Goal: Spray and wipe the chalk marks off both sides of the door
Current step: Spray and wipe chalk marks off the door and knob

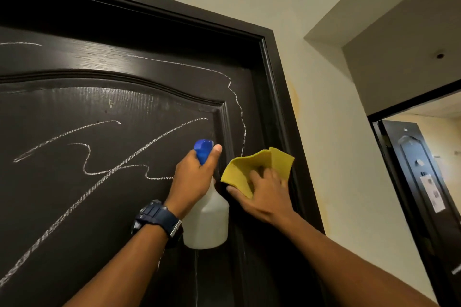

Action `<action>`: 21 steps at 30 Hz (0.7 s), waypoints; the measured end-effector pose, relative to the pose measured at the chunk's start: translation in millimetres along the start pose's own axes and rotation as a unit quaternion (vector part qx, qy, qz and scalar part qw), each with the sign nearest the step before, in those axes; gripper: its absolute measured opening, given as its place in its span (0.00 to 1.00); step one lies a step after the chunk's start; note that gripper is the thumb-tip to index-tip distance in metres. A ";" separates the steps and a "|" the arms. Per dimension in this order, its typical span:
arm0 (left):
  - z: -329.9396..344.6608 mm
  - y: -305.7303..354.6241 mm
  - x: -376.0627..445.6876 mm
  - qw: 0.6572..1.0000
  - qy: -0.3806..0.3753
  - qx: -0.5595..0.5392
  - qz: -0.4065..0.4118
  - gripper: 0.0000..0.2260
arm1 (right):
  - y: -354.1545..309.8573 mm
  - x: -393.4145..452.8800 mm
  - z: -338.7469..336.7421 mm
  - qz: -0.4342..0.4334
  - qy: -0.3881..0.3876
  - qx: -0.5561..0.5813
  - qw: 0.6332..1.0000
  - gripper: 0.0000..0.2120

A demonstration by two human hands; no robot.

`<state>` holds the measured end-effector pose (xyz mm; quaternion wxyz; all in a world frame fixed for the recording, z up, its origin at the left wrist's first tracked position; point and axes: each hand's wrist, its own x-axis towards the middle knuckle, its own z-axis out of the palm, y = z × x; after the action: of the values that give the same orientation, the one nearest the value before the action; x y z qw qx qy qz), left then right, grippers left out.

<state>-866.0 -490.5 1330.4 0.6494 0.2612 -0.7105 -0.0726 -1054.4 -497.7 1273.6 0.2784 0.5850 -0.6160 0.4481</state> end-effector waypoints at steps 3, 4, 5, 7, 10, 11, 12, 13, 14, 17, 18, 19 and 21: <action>7.5 -2.7 10.7 1.000 0.010 0.000 -0.010 0.24 | 12.5 14.1 19.6 0.000 0.035 0.156 0.987 0.36; 9.8 -2.9 13.5 1.000 0.014 0.000 -0.012 0.24 | 16.1 17.9 24.2 -0.004 0.049 0.206 0.977 0.36; 11.7 -2.3 15.8 1.000 0.017 0.002 -0.014 0.24 | 18.4 20.5 28.5 -0.012 0.062 0.244 0.968 0.37; 14.4 -0.2 19.1 1.000 0.021 0.009 -0.014 0.25 | 19.3 25.1 34.4 -0.020 0.102 0.299 0.949 0.38; 16.1 6.2 23.5 0.999 0.026 0.033 -0.007 0.26 | 19.9 30.8 42.5 -0.014 0.149 0.291 0.945 0.39; 16.4 8.8 24.7 0.998 0.028 0.049 0.001 0.26 | 20.9 30.0 48.9 -0.013 0.144 0.258 0.955 0.40; 16.6 10.9 26.0 0.997 0.029 0.066 0.012 0.26 | 21.4 27.0 57.0 -0.014 0.136 0.224 0.965 0.41; 16.5 12.9 27.3 0.996 0.031 0.079 0.021 0.26 | 21.6 23.2 67.0 -0.019 0.135 0.194 0.972 0.42; 16.1 14.5 28.8 0.995 0.031 0.086 0.026 0.26 | 21.2 19.0 77.0 -0.029 0.139 0.167 0.976 0.43; 14.3 18.0 35.3 0.996 0.035 0.076 0.023 0.26 | 20.3 16.0 94.7 -0.040 0.155 0.111 0.981 0.42; 13.6 19.9 38.0 0.996 0.037 0.074 0.022 0.26 | 20.0 18.1 95.3 -0.041 0.153 0.103 0.982 0.42; 13.0 22.5 40.5 0.996 0.038 0.076 0.024 0.26 | 19.7 20.3 94.4 -0.047 0.152 0.095 0.983 0.42; 11.0 27.8 44.5 0.996 0.037 0.081 0.031 0.27 | 19.1 27.3 89.7 -0.066 0.144 0.084 0.984 0.41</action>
<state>-885.2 -490.1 1380.4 0.6539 0.2937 -0.6971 0.0148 -1061.1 -590.9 1253.2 0.3431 0.5754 -0.4897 0.5581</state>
